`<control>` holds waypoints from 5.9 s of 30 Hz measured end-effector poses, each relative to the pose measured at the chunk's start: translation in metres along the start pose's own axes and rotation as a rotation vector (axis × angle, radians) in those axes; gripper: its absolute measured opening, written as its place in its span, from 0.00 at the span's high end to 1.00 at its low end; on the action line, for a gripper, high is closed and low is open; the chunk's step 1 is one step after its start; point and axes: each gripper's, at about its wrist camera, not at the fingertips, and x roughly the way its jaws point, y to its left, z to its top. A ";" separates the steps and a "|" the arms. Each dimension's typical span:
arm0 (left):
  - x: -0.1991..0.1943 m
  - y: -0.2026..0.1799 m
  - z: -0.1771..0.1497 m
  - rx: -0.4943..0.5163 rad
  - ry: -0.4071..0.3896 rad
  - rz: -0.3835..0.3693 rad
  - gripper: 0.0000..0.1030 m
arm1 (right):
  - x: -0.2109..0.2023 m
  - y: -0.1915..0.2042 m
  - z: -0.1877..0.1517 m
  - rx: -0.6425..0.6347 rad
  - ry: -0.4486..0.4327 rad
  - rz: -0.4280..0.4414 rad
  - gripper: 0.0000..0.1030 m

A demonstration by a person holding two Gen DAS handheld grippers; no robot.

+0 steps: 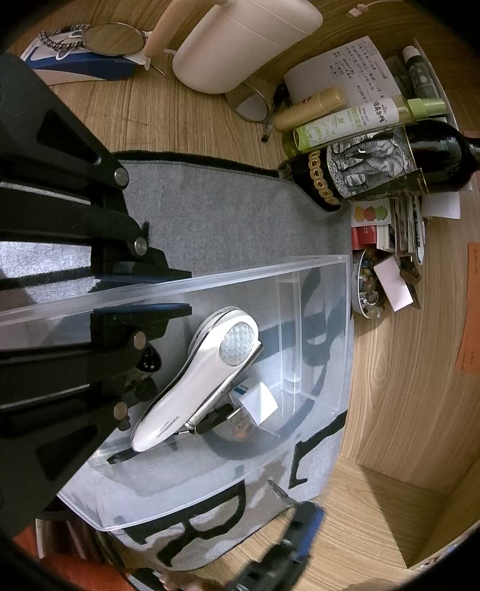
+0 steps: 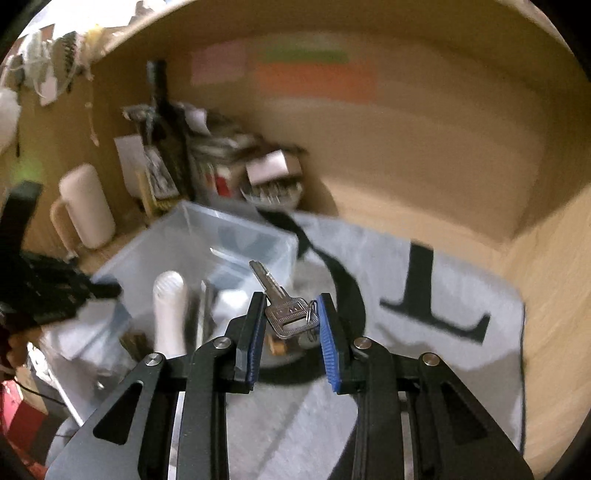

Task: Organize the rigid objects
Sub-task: 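Carry the keys into the clear box and open the right tool, then move the right tool back to the black-and-gold lighter on the rug, then close the right tool on the lighter and lift it, then carry the lighter into the clear box and open the right tool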

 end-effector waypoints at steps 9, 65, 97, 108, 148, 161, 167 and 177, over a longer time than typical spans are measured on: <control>0.000 0.000 0.000 0.000 0.000 0.000 0.92 | 0.001 0.039 0.033 -0.080 -0.077 0.072 0.75; -0.001 0.003 -0.002 -0.023 -0.009 -0.013 0.92 | 0.040 -0.013 0.017 0.032 0.102 -0.030 0.44; -0.001 0.004 -0.003 -0.023 -0.011 -0.006 0.92 | 0.107 -0.033 -0.049 0.059 0.331 -0.011 0.72; -0.001 0.003 -0.002 -0.012 -0.010 0.006 0.92 | 0.091 -0.034 -0.057 0.015 0.325 -0.074 0.58; -0.001 0.003 -0.003 -0.012 -0.015 0.002 0.92 | 0.025 0.057 0.026 -0.106 0.017 0.129 0.79; -0.001 0.003 -0.004 -0.013 -0.015 -0.001 0.92 | 0.090 0.086 0.013 -0.182 0.213 0.142 0.79; -0.001 0.002 -0.003 -0.012 -0.012 -0.003 0.92 | 0.099 0.088 0.010 -0.180 0.262 0.142 0.79; -0.003 0.001 -0.004 0.001 -0.007 0.001 0.91 | 0.082 0.081 0.013 -0.163 0.217 0.128 0.57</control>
